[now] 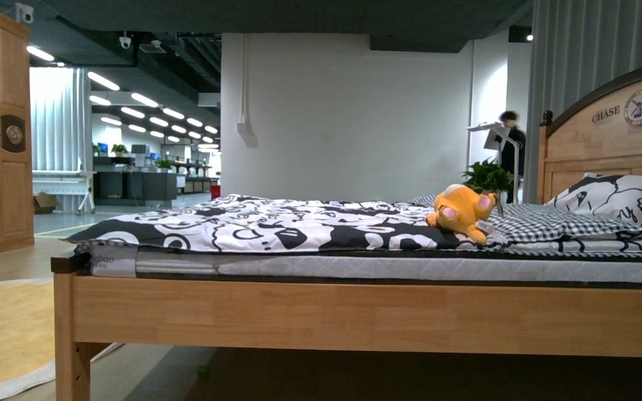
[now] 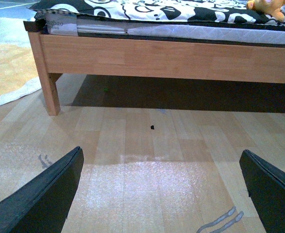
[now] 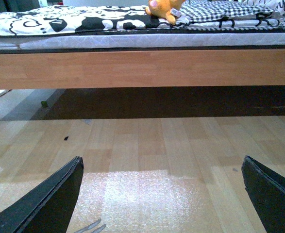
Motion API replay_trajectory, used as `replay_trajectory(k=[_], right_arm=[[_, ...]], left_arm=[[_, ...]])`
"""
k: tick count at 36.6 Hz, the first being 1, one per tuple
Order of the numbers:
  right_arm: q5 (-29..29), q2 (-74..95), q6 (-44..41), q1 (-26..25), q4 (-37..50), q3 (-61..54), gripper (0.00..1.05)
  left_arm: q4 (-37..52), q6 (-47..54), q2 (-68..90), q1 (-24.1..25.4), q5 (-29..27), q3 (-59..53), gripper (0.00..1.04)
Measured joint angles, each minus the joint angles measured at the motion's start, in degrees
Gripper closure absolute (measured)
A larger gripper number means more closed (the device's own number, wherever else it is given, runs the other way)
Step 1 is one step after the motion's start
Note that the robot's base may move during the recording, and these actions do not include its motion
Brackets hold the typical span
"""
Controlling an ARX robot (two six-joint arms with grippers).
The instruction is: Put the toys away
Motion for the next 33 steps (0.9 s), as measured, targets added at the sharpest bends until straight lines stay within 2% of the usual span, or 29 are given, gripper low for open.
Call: replay_trajectory(k=[33], right_arm=[[0.0, 0.0, 0.0, 0.0, 0.0, 0.0, 0.06]], left_arm=[[0.0, 0.0, 0.0, 0.0, 0.0, 0.0, 0.06]])
